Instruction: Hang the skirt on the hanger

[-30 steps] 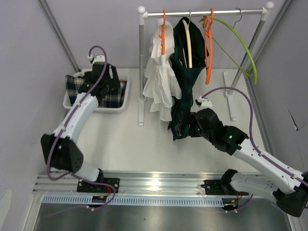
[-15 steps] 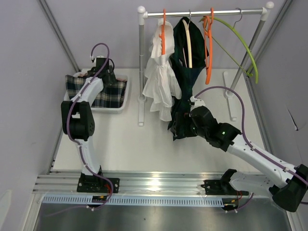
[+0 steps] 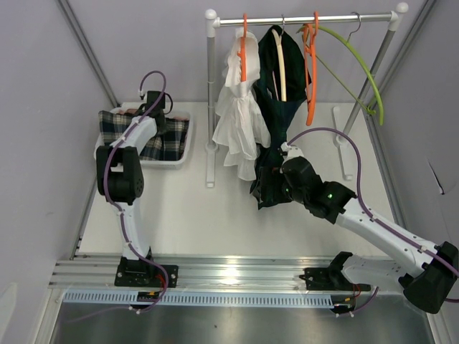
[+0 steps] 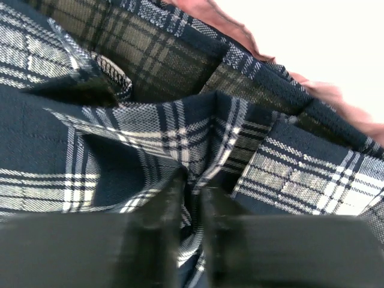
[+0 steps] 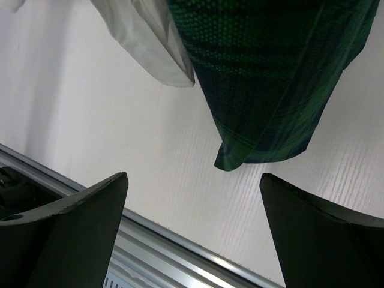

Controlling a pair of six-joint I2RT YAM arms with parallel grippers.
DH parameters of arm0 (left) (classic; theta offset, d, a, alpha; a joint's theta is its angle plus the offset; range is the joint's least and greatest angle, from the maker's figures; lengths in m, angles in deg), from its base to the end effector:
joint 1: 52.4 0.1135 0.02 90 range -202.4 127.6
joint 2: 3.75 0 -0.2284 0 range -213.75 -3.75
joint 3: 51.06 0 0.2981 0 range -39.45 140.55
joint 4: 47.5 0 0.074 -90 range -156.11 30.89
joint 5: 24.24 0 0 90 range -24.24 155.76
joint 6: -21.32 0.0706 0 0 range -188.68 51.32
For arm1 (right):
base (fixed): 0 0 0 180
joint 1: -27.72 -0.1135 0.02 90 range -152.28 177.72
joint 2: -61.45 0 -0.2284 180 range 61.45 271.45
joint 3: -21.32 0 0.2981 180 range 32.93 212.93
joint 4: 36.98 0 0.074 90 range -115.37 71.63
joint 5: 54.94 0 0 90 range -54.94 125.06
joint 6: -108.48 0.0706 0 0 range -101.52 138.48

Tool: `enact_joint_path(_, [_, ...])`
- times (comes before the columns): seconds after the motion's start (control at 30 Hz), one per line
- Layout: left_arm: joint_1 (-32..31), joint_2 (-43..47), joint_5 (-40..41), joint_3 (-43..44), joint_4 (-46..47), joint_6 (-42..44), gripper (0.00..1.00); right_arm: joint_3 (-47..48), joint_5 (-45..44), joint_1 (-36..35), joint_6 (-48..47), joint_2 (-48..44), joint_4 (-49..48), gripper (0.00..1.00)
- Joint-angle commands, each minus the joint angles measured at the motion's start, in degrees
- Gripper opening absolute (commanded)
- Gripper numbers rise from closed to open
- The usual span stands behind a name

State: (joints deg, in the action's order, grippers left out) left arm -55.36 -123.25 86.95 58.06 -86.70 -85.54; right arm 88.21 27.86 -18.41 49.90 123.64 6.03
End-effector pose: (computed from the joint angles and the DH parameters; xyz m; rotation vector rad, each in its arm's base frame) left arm 0.5170 -0.0012 0.1521 -0.4494 2.3360 0.2869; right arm 0.2306 0.2271 0.2507 -0.2249 2.2895 0.5848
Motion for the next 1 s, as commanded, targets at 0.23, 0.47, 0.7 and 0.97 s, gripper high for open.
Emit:
enact_joint_path(0.23, [0.3,12.3,-2.7,3.7,-1.4,-0.2,0.0,0.3,0.9,0.4,-0.9,-0.9,-2.0,0.99])
enact_joint_path(0.47, [-2.3,23.3,-4.3,5.5,-4.5,2.9,0.0,0.2,1.4,0.5,-1.4,-0.2,-3.7,0.99])
enact_joint_path(0.7, [-9.4,33.0,-2.4,1.4,-4.6,4.6,0.0,0.7,2.5,0.4,-1.7,1.7,-4.9,0.99])
enact_joint_path(0.97, [-15.5,46.3,0.1,6.6,-8.2,6.4,0.0,1.1,2.5,0.5,-4.0,1.9,-5.4,0.99])
